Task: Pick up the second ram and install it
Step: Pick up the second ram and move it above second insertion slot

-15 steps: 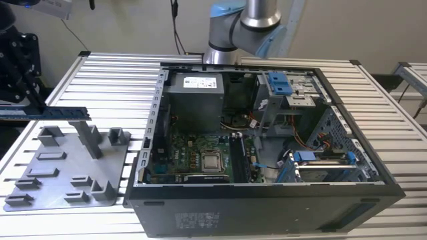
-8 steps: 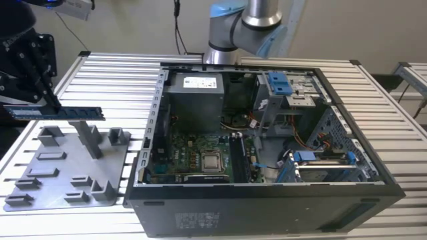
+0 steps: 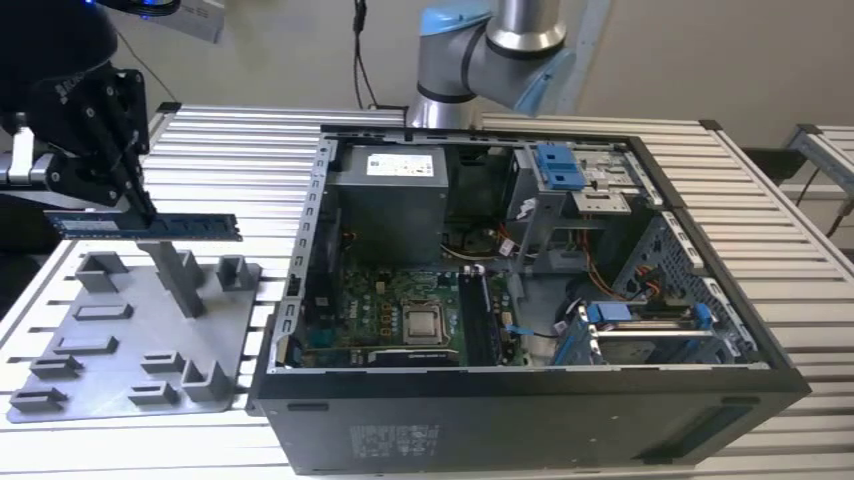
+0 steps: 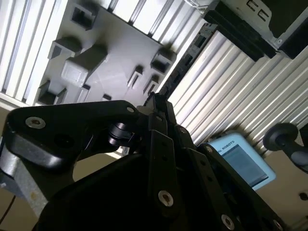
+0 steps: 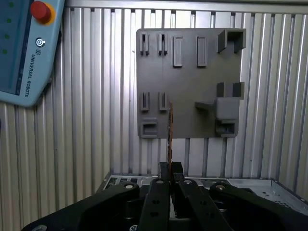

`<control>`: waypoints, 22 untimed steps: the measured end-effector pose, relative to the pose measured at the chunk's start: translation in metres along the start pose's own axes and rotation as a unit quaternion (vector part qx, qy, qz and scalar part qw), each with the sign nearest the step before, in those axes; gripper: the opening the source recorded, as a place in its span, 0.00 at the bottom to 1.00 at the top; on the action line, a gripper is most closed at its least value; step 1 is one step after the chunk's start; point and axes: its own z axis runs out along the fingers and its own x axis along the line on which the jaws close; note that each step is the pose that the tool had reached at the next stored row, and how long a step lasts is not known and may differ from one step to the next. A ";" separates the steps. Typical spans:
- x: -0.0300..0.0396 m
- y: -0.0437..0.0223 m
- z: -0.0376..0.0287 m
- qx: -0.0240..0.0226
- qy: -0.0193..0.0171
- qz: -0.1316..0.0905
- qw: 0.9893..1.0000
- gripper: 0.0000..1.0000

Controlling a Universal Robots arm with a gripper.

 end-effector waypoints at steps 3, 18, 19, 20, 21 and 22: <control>0.0001 -0.0094 0.0000 0.000 0.000 0.000 1.000 0.14; 0.0005 -0.0536 0.0001 -0.001 0.000 0.000 1.000 0.14; 0.0006 -0.0562 0.0001 -0.001 0.000 0.000 1.000 0.14; 0.0006 -0.0587 0.0001 -0.001 0.000 0.000 1.000 0.14; 0.0006 -0.0611 0.0001 -0.001 0.000 0.000 1.000 0.14; 0.0006 -0.0635 0.0001 -0.001 0.000 0.000 1.000 0.14</control>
